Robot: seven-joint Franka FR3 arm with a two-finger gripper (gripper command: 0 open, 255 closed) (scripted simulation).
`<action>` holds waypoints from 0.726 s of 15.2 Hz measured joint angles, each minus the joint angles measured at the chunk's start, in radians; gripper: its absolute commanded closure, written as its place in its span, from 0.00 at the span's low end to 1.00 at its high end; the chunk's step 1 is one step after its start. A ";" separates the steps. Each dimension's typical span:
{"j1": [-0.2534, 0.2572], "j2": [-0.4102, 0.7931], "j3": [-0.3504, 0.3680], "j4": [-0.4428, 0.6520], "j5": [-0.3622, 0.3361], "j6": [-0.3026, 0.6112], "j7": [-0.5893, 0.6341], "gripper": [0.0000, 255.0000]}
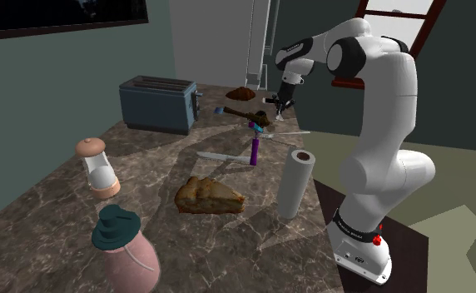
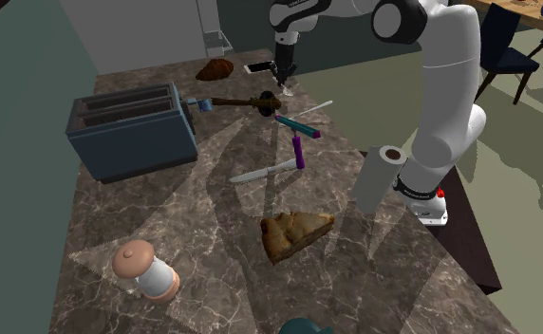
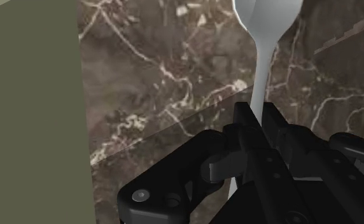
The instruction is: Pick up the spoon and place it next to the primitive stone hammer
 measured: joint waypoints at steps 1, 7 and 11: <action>0.000 0.004 0.000 -0.008 0.001 0.012 -0.002 1.00; 0.001 0.012 0.001 -0.018 0.003 0.030 -0.005 1.00; 0.001 0.012 0.001 -0.018 0.003 0.030 -0.005 0.00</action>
